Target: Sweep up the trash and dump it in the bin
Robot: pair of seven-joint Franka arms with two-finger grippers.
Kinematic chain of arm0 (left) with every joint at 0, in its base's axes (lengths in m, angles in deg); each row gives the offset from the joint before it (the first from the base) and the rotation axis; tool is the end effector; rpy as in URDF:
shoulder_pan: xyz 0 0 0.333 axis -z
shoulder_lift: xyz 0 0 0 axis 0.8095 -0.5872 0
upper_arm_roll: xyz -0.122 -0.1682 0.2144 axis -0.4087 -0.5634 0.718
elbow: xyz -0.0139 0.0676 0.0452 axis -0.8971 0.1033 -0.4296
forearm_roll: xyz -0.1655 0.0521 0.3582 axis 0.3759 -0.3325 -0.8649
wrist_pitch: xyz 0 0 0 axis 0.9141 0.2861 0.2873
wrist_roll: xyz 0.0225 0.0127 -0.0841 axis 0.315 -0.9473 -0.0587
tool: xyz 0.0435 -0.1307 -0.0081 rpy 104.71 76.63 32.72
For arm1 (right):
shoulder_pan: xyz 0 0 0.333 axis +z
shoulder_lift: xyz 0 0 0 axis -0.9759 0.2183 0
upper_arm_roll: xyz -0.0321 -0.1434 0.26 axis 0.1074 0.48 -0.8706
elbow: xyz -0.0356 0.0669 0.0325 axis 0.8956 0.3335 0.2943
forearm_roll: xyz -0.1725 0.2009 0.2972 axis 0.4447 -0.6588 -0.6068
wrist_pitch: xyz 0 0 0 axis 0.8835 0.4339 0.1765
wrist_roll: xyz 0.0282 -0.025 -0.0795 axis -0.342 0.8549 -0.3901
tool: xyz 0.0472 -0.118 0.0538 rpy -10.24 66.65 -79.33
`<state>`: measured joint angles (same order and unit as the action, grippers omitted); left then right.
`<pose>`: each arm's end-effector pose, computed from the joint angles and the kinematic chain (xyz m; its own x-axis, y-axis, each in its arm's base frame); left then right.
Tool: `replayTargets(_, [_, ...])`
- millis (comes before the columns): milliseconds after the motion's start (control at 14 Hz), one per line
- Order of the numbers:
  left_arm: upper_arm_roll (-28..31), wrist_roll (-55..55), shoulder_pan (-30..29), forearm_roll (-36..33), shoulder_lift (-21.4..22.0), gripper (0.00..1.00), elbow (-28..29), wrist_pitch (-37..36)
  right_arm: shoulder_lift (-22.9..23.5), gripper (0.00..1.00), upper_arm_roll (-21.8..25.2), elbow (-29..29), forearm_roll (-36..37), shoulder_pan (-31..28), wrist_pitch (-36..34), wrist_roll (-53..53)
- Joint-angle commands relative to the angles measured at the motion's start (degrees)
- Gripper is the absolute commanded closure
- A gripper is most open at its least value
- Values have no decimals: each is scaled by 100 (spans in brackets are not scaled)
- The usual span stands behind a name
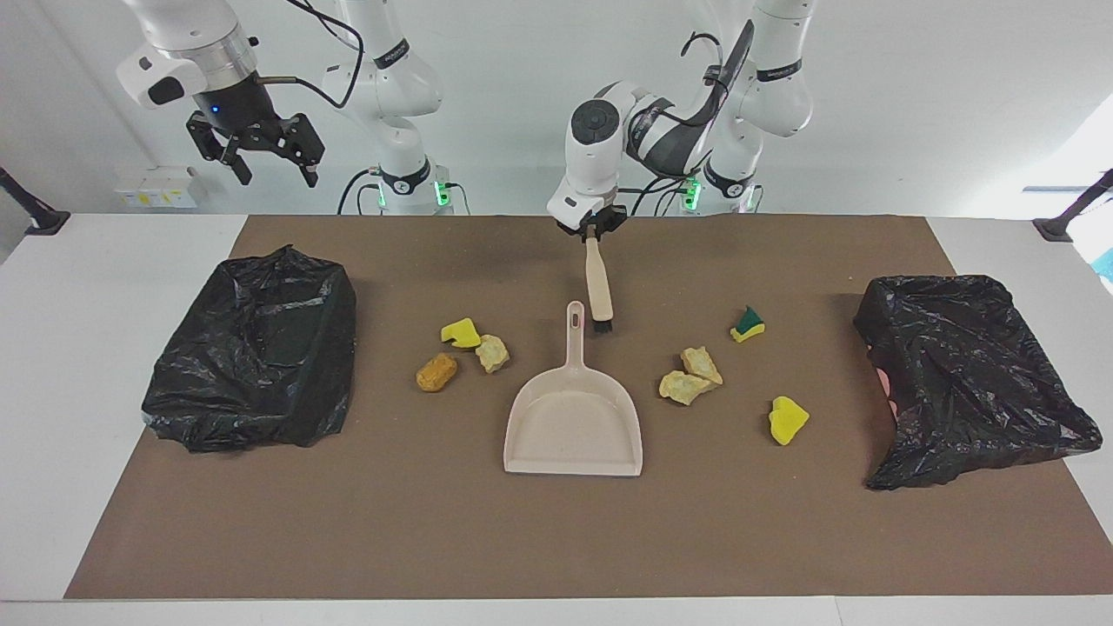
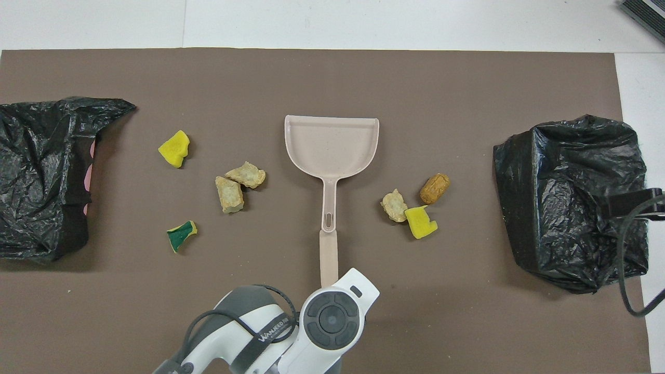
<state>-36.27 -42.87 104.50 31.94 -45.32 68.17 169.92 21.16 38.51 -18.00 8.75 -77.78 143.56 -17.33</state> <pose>0.3267 -0.3924 0.3295 0.9653 0.0407 -0.2580 0.0138 -0.9944 -0.1051 0.5000 -0.0194 0.6173 0.9966 -0.0694 -0.0435 -0.0698 -0.9975 -0.0057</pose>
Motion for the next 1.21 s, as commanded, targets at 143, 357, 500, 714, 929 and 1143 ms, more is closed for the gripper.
replayTargets(143, [-43,-600,-553,-658,43,100,-197,-622,-153,0,-62,-136,59,-66,-183,163])
replayTargets(357, [-43,-705,-1062,-1105,-18,100,-495,-1034,-101,0,-184,-382,-37,65,123,119])
replayTargets(500, [-43,-705,-1422,-1448,-71,100,-548,-1044,179,0,-246,-470,-37,459,580,-160])
replayTargets(714, [-52,-286,-2169,-1722,-194,100,-549,-843,829,0,-255,-427,-37,1223,1099,-1064])
replayTargets(929, [-52,-37,-2741,-1722,-195,100,-479,-902,1514,0,-255,-252,-46,1944,1714,-2303])
replayTargets(1143, [-61,-55,-3189,-1705,-55,100,-217,-1431,2262,0,-255,57,-221,2428,2267,-3219])
